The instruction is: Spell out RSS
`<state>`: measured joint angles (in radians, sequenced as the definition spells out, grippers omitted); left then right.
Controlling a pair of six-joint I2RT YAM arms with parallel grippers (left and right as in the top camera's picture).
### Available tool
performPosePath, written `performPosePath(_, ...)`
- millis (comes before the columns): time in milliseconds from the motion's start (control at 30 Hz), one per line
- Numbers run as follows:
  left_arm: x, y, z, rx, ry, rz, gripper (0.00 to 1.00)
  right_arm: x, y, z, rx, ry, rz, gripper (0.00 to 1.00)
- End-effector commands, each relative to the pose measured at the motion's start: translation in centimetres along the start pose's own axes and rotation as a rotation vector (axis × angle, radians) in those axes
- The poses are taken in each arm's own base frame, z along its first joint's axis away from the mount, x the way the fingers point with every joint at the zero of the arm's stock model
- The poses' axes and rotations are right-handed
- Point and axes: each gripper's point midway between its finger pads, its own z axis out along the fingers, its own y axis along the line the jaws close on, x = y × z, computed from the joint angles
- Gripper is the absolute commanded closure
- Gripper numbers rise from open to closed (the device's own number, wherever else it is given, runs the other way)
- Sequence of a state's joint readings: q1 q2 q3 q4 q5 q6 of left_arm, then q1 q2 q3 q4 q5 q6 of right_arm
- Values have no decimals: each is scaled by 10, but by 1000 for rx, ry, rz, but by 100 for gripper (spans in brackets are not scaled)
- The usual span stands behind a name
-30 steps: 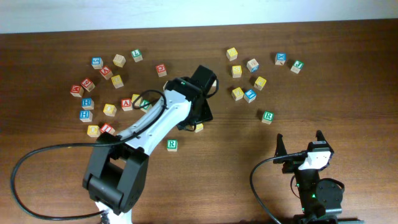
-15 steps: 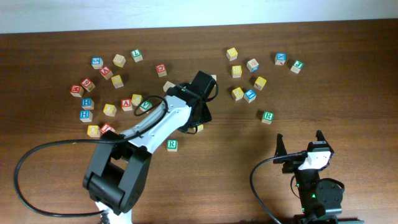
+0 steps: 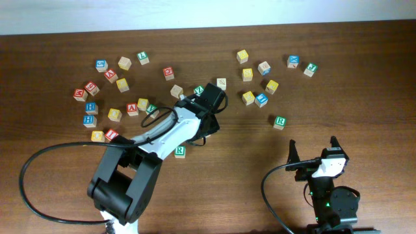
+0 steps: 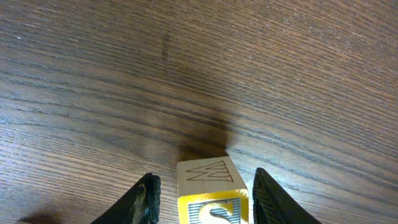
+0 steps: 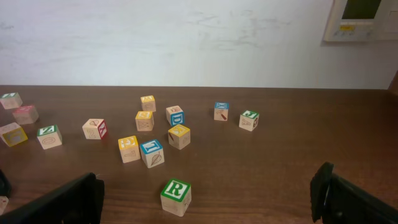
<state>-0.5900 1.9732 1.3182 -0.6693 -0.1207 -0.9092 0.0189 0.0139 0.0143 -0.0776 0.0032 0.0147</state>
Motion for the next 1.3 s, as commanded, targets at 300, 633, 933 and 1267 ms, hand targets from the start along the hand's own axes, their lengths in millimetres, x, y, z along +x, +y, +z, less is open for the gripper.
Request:
performPosePath(300, 10, 1, 5, -23, 6, 61, 60, 3, -3, 0, 15, 2, -3, 2)
performPosePath(633, 9, 0, 3, -52, -37, 84, 58, 3, -3, 0, 15, 2, -3, 2)
performPosePath(933, 7, 3, 3, -67, -53, 85, 55, 3, -3, 0, 15, 2, -3, 2)
performPosePath(1267, 11, 6, 15, -87, -36, 89, 54, 3, -3, 0, 15, 2, -3, 2)
